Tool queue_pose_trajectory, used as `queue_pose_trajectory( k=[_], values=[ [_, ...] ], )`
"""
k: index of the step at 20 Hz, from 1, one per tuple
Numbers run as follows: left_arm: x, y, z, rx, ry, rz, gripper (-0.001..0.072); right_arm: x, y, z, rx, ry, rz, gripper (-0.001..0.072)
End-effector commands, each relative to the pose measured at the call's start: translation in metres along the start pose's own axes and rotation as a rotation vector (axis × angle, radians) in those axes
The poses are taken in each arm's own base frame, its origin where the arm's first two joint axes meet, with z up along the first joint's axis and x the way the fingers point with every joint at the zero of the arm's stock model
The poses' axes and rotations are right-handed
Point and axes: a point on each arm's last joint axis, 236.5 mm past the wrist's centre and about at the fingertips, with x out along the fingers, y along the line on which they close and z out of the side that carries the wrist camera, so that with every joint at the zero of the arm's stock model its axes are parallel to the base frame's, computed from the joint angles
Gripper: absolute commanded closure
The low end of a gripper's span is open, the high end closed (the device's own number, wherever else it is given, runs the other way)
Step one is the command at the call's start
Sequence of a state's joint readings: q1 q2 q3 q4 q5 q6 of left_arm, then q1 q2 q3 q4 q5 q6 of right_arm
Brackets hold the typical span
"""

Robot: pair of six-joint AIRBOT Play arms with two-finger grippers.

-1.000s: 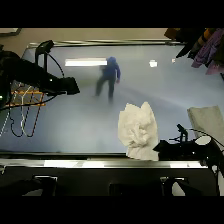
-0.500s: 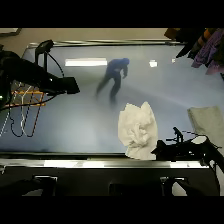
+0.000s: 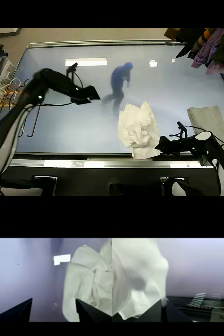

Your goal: Fold the clothes and pants, and hang the long-sleeved shirts on hangers.

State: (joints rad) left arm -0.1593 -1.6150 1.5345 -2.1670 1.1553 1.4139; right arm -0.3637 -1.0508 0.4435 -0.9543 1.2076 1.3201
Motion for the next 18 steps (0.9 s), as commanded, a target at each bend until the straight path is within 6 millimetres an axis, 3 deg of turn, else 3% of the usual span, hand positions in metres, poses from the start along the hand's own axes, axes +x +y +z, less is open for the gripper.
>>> queue_pose_trajectory(
  k=[1, 4, 7, 10, 15, 18],
  values=[
    [0.073, -0.015, -0.011, -0.066, 0.072, -0.145, 0.0122, -0.007, 0.013, -0.003, -0.007, 0.004, 0.035, 0.0679],
    [0.114, -0.014, -0.036, -0.062, 0.142, -0.122, 0.0122, -0.007, 0.013, -0.004, -0.007, 0.006, 0.036, 0.0679],
    [0.135, -0.016, -0.052, -0.057, 0.181, -0.112, 0.0132, -0.007, 0.013, -0.004, -0.008, 0.006, 0.036, 0.0679],
    [0.146, -0.021, -0.058, -0.046, 0.179, -0.109, 0.0132, -0.007, 0.013, -0.004, -0.009, 0.006, 0.036, 0.0679],
    [0.155, -0.031, -0.05, -0.047, 0.118, -0.117, 0.0143, -0.007, 0.013, -0.003, -0.009, 0.005, 0.035, 0.0679],
    [0.162, -0.028, -0.05, -0.077, 0.116, -0.11, 0.0172, -0.007, 0.013, -0.003, -0.009, 0.004, 0.035, 0.0679]
  ],
)
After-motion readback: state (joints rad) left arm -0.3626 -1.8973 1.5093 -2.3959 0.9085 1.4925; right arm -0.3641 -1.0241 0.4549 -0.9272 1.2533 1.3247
